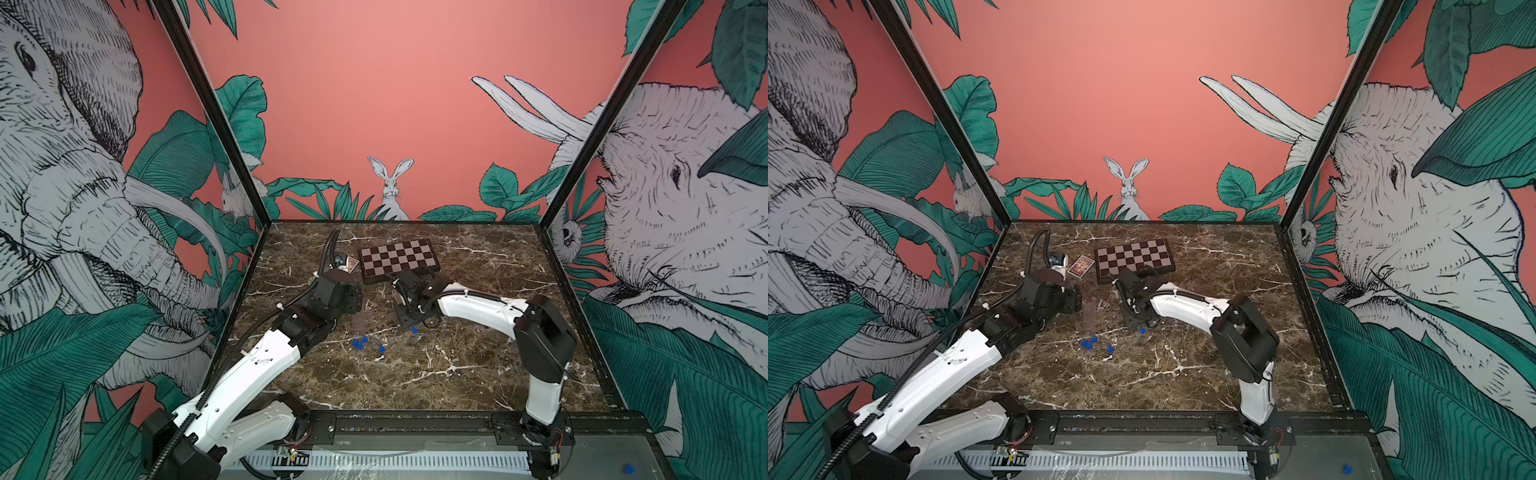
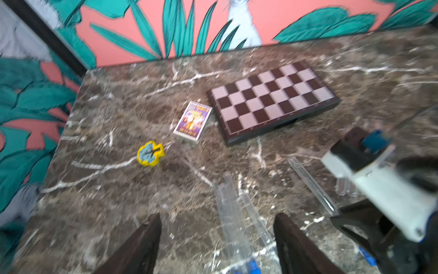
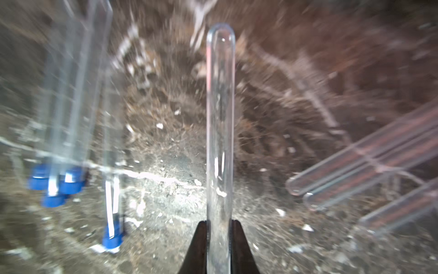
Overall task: Remove stoppers from test tubes
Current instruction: Pick up the test tube at the center of the board, then adjust the test tube.
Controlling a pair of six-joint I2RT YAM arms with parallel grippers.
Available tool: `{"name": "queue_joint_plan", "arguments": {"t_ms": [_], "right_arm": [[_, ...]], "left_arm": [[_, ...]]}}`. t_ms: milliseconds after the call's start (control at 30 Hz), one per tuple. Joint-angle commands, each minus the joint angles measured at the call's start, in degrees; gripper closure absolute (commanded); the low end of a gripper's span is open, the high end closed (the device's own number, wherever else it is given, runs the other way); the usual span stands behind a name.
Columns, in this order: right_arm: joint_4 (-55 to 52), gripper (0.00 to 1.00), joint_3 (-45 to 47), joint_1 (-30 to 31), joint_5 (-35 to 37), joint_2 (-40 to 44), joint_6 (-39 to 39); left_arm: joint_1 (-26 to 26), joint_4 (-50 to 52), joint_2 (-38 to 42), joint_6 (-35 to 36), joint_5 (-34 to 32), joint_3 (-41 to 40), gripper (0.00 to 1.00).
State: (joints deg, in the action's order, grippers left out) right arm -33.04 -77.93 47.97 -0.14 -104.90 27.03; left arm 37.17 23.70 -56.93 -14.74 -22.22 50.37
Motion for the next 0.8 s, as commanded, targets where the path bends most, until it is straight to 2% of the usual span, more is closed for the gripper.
{"name": "queue_joint_plan", "arguments": {"t_ms": [0, 133, 333, 400, 567, 767], "right_arm": [[2.79, 0.88, 3.18, -4.06, -5.64, 5.70, 0.07], [4.03, 0.87, 6.39, -10.03, -15.06, 9.67, -0.12], [3.73, 0.87, 7.54, -16.03, -23.98, 12.61, -0.99], [3.50, 0.86, 7.44, -17.21, -26.64, 12.69, -1.25], [2.13, 0.86, 7.29, -18.62, -26.31, 12.70, -2.56], [1.31, 0.86, 7.32, -19.10, -27.78, 15.07, -3.39]], "left_arm": [[-0.34, -8.71, 2.12, 5.92, 7.58, -2.77, 0.28], [0.21, -14.74, 2.07, 13.97, 13.85, -5.43, 0.35], [2.60, -22.44, 0.55, 35.27, 17.14, -7.87, 0.36], [5.59, -26.06, -0.67, 43.94, 16.48, -9.29, 0.34], [7.82, -34.40, -6.58, 62.01, 17.71, -11.47, 0.33], [7.84, -42.45, -15.91, 70.90, 17.91, -8.86, 0.30]]}}
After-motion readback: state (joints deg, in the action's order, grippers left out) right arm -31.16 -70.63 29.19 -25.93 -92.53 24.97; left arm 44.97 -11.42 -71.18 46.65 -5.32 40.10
